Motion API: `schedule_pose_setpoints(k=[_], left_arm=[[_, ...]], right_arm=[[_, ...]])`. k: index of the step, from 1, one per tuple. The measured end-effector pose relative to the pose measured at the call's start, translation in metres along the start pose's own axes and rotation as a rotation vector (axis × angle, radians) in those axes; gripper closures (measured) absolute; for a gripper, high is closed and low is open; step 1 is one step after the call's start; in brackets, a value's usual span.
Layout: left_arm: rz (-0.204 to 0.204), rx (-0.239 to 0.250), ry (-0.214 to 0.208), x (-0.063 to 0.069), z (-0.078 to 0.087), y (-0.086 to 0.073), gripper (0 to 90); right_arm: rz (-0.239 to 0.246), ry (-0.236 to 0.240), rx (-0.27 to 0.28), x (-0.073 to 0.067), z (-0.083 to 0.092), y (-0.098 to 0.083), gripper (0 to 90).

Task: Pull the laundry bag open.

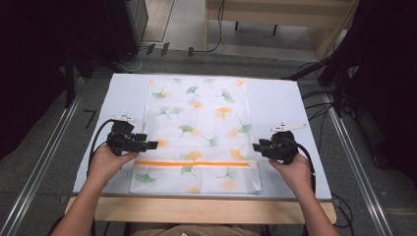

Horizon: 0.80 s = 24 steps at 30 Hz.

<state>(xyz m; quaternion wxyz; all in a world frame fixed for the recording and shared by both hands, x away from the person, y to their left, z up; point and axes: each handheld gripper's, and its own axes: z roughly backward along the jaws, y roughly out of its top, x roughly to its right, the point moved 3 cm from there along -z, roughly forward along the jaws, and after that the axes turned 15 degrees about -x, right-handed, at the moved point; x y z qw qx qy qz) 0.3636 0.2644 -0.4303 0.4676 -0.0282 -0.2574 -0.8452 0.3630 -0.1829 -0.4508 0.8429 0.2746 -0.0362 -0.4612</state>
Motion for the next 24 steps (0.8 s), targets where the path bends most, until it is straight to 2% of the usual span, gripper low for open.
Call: schedule_pose_setpoints(k=[6, 13, 17, 23, 24], left_arm=[[-0.021, 0.002, -0.008, 0.007, -0.003, 0.006, 34.2], [-0.081, -0.019, -0.024, 0.022, -0.013, 0.017, 34.2], [-0.092, -0.022, -0.034, 0.027, -0.017, 0.022, 34.2], [-0.129, -0.029, -0.049, 0.037, -0.024, 0.031, 34.2], [-0.137, -0.029, -0.054, 0.040, -0.027, 0.035, 34.3]], right_arm=[[0.002, -0.002, -0.001, -0.003, 0.005, -0.010, 63.8], [-0.006, -0.006, -0.006, -0.006, 0.008, -0.018, 63.6], [-0.005, -0.006, -0.009, -0.008, 0.009, -0.021, 64.3], [-0.017, -0.005, -0.031, -0.010, 0.007, -0.029, 65.4], [-0.019, -0.007, -0.043, -0.010, 0.006, -0.033, 68.0]])
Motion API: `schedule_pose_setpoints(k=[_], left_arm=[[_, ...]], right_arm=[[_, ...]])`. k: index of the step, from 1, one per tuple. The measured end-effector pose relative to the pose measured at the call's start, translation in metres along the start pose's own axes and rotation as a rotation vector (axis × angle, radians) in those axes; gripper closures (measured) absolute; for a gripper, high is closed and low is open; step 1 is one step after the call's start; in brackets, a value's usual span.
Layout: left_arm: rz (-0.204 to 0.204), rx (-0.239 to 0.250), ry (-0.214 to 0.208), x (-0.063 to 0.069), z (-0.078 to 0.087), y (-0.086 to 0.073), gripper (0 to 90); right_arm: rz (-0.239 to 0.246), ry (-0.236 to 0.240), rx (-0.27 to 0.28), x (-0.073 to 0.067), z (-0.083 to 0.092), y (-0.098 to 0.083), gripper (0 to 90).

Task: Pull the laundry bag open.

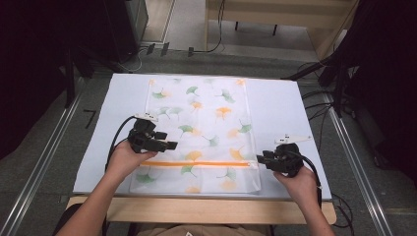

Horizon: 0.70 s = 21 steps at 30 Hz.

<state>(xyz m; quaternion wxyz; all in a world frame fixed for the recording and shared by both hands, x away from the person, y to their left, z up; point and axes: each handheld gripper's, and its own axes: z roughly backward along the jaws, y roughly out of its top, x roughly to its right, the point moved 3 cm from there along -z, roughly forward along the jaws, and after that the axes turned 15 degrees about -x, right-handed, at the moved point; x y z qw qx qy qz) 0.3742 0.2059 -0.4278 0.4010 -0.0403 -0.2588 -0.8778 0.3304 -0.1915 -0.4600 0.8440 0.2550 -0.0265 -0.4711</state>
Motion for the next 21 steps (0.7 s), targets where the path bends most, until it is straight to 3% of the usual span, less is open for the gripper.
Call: schedule_pose_setpoints(k=[3, 7, 15, 21], left_arm=[[-0.009, -0.001, -0.009, 0.002, -0.004, 0.005, 34.3], [-0.021, -0.006, -0.018, 0.005, -0.010, 0.013, 34.6], [-0.050, -0.024, -0.027, 0.011, -0.021, 0.025, 35.0], [-0.063, -0.035, -0.026, 0.015, -0.025, 0.028, 35.3]], right_arm=[[-0.015, 0.008, -0.011, -0.002, -0.002, -0.003, 73.4], [-0.027, 0.039, -0.051, -0.008, -0.009, -0.007, 89.9], [-0.058, 0.034, -0.077, -0.005, -0.021, -0.007, 90.0], [-0.043, 0.035, -0.098, -0.008, -0.028, -0.008, 90.0]])
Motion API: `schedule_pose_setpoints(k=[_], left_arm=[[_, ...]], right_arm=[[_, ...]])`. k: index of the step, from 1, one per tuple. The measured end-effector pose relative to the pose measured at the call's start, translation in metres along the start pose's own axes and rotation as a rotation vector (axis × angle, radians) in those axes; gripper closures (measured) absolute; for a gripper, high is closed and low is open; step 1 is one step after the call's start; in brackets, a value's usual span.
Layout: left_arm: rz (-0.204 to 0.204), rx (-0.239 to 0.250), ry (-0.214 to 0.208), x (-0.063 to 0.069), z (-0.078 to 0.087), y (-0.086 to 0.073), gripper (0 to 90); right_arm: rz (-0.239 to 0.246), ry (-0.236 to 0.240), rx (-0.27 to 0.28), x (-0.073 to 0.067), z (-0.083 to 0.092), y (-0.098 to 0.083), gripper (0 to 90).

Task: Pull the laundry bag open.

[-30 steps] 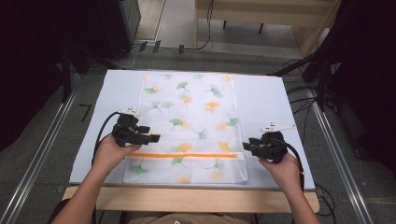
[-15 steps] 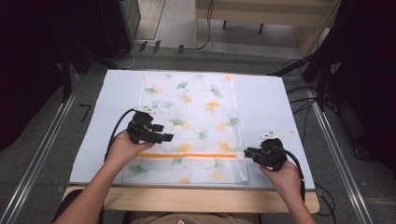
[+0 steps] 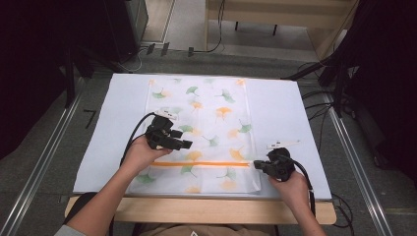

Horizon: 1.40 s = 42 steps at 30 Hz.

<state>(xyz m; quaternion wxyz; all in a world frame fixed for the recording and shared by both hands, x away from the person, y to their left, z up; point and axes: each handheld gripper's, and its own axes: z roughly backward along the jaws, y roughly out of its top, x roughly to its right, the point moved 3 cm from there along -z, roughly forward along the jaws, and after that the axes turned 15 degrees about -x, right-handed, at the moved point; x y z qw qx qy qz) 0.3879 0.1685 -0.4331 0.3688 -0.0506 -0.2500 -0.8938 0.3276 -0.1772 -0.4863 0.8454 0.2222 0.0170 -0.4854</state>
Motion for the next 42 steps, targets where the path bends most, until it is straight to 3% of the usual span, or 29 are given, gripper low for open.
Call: schedule_pose_setpoints(k=[4, 12, 19, 20, 29, 32, 35, 42], left_arm=[[0.002, -0.003, 0.000, 0.000, 0.000, 0.000, 35.6], [0.000, 0.000, -0.005, 0.000, 0.000, -0.001, 35.7], [-0.003, 0.014, -0.012, 0.002, 0.001, -0.002, 35.7], [-0.005, 0.010, -0.012, 0.002, 0.001, -0.002, 35.7], [-0.008, 0.005, -0.008, 0.002, 0.000, -0.002, 35.8], [-0.008, 0.004, -0.009, 0.002, 0.000, -0.002, 35.8], [-0.006, 0.006, -0.011, 0.002, 0.000, -0.002, 35.8], [-0.009, 0.001, -0.007, 0.002, -0.001, -0.002, 35.8]], right_arm=[[0.004, 0.024, -0.010, -0.003, -0.004, 0.001, 90.0], [0.063, 0.010, -0.006, -0.019, -0.010, 0.009, 90.0], [0.050, 0.006, 0.027, -0.015, -0.002, 0.011, 89.7], [0.034, -0.006, 0.032, -0.011, 0.003, 0.009, 87.9], [0.066, -0.058, 0.016, -0.003, 0.006, 0.000, 74.4], [0.086, -0.053, 0.009, -0.002, 0.003, -0.003, 62.6], [0.123, -0.081, 0.009, -0.003, -0.001, -0.003, 52.4], [0.162, -0.098, 0.010, -0.008, -0.008, -0.001, 48.7]])
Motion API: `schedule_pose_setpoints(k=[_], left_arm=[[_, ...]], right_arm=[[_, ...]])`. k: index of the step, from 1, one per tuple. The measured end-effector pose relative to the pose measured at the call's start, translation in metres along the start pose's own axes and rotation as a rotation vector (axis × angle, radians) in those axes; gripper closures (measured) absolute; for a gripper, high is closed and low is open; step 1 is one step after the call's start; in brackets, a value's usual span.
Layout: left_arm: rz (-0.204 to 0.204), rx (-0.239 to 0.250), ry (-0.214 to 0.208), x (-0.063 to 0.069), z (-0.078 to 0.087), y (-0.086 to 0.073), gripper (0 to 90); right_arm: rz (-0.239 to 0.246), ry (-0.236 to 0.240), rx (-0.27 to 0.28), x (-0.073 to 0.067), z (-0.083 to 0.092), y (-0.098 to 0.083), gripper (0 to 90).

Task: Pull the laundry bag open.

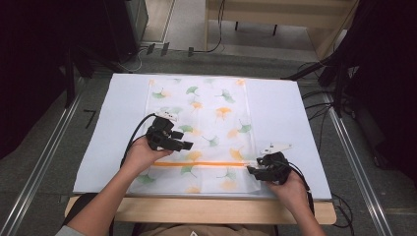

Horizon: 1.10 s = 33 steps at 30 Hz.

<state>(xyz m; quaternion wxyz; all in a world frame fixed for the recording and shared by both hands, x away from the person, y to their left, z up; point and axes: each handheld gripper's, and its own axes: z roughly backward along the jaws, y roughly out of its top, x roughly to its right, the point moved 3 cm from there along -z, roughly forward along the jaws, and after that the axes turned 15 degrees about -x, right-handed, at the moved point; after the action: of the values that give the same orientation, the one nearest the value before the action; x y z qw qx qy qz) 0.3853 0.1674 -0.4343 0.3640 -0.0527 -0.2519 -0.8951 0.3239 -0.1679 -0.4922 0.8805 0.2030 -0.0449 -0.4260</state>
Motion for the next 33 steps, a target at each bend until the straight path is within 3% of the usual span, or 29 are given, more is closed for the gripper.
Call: schedule_pose_setpoints(k=[4, 13, 19, 24, 26, 30, 33], left_arm=[[0.001, 0.003, -0.008, 0.000, 0.000, 0.000, 35.8], [0.003, 0.012, -0.025, 0.002, 0.000, 0.001, 35.7], [0.005, 0.028, -0.067, 0.004, -0.001, 0.003, 33.7], [-0.041, 0.021, -0.097, 0.013, -0.005, 0.005, 29.3], [-0.053, 0.019, -0.083, 0.016, -0.007, 0.006, 31.5], [-0.090, 0.023, -0.092, 0.024, -0.010, 0.007, 44.9], [-0.119, 0.015, -0.096, 0.029, -0.014, 0.008, 49.9]], right_arm=[[0.016, -0.050, 0.013, -0.004, -0.002, 0.000, 52.9], [0.038, -0.045, 0.017, -0.008, -0.002, -0.001, 74.3], [0.038, -0.009, -0.001, -0.009, -0.001, 0.002, 84.4], [0.003, 0.043, -0.014, -0.004, 0.000, 0.005, 85.0], [-0.008, 0.057, -0.008, -0.003, 0.002, 0.006, 85.0], [-0.014, 0.070, 0.006, -0.002, 0.009, 0.008, 85.0], [-0.020, 0.081, 0.024, -0.001, 0.015, 0.009, 85.0]])
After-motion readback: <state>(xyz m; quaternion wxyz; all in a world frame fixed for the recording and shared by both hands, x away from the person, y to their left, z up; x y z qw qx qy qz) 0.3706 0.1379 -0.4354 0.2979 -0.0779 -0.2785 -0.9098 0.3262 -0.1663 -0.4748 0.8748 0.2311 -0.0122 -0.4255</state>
